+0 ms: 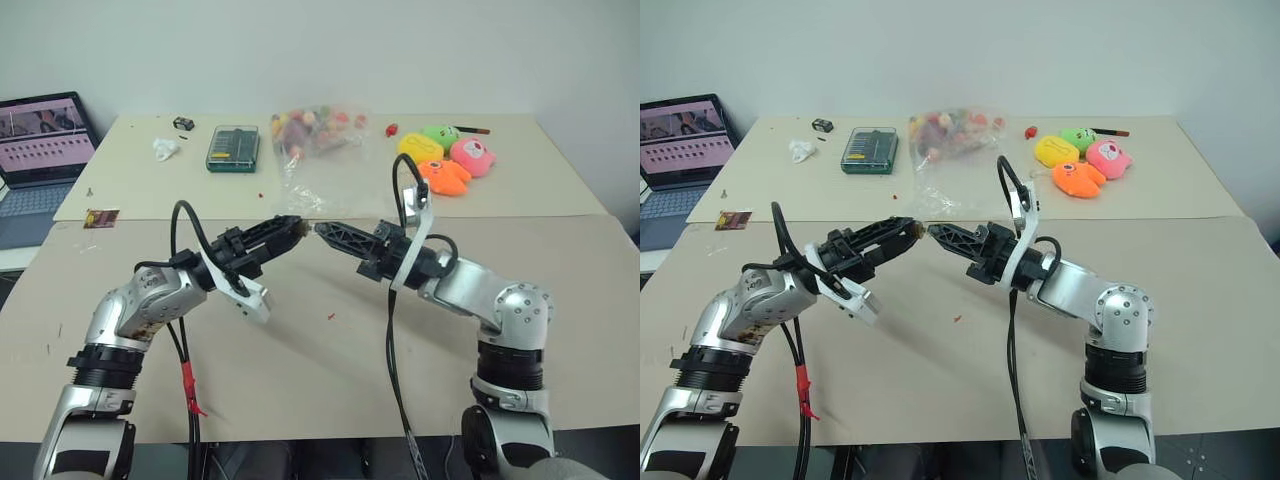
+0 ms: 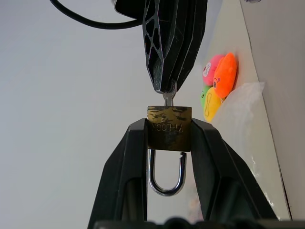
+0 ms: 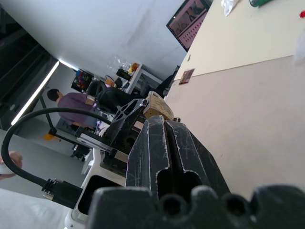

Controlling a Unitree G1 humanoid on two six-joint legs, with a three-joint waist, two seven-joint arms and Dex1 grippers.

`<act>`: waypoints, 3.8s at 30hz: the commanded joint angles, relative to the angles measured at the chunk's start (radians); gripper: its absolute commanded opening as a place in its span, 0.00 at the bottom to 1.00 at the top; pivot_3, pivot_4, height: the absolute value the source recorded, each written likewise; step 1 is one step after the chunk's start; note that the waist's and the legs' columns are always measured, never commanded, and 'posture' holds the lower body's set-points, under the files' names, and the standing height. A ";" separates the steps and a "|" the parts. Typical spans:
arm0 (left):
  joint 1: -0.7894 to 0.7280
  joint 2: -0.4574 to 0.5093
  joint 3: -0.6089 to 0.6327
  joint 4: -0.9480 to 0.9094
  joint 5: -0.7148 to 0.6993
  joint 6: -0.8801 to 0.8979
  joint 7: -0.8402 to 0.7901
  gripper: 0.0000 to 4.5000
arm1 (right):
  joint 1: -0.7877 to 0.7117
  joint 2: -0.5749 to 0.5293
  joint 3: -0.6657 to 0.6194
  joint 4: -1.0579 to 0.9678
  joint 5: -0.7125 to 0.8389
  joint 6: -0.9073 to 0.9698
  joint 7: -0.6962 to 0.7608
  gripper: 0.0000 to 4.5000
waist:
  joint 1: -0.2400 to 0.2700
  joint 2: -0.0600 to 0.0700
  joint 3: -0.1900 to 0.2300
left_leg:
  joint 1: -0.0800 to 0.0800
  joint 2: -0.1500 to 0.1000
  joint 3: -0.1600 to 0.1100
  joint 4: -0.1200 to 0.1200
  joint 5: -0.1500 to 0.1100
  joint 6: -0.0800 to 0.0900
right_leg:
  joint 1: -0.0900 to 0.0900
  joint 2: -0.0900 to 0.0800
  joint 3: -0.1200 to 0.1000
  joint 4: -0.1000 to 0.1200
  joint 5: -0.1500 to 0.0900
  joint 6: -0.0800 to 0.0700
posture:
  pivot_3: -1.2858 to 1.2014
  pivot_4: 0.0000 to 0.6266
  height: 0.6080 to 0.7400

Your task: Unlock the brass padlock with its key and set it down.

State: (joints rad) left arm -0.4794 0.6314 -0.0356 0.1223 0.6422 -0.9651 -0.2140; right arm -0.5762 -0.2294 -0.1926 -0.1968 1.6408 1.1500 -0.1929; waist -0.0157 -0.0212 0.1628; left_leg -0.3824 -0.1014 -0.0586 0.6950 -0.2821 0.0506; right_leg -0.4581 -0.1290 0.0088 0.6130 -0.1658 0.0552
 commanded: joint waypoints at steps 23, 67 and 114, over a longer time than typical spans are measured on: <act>0.002 0.010 -0.066 -0.031 -0.068 0.021 0.021 0.18 | 0.001 -0.274 0.176 -0.224 -0.544 -0.131 0.485 0.57 | 0.002 0.000 0.000 | 0.000 0.000 0.001 0.002 0.000 0.001 | 0.000 0.000 0.000 -0.001 0.000 0.000 | 0.52 0.24 1.00; 0.007 0.016 -0.096 0.029 -0.061 -0.019 0.074 0.18 | -0.011 -0.199 0.313 -0.287 -0.898 -0.243 0.574 0.57 | 0.001 0.000 0.000 | 0.000 0.000 0.001 0.002 0.000 0.000 | 0.000 0.000 0.000 -0.001 0.000 0.000 | 0.52 0.24 1.00; 0.091 0.087 -0.144 0.275 -0.534 0.075 -0.194 1.00 | -0.044 -0.185 0.257 -0.257 -0.928 -0.193 0.659 0.03 | -0.007 0.000 0.000 | 0.002 0.000 0.001 0.001 0.000 0.000 | 0.000 0.001 0.000 0.000 0.000 0.000 | 0.52 0.24 1.00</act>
State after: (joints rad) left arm -0.3713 0.7285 -0.1899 0.4221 0.1927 -0.9076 -0.3641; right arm -0.5874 -0.4221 0.0892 -0.4231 0.6907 0.9677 0.4506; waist -0.0224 -0.0211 0.1627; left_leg -0.3809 -0.1013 -0.0572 0.6961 -0.2820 0.0506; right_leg -0.4584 -0.1284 0.0088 0.6129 -0.1658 0.0553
